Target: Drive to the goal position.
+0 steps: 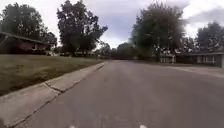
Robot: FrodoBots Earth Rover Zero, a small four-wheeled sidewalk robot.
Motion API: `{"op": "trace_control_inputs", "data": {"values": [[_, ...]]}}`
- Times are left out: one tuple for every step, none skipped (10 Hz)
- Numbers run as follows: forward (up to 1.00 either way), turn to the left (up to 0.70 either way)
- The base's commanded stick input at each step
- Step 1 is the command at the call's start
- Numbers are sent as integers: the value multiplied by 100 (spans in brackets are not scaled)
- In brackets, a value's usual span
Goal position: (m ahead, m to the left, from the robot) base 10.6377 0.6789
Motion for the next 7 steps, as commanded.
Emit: {"op": "trace_control_inputs", "data": {"values": [[70, 0], [70, 0], [70, 0], [70, 0], [70, 0], [70, 0], [70, 0]]}}
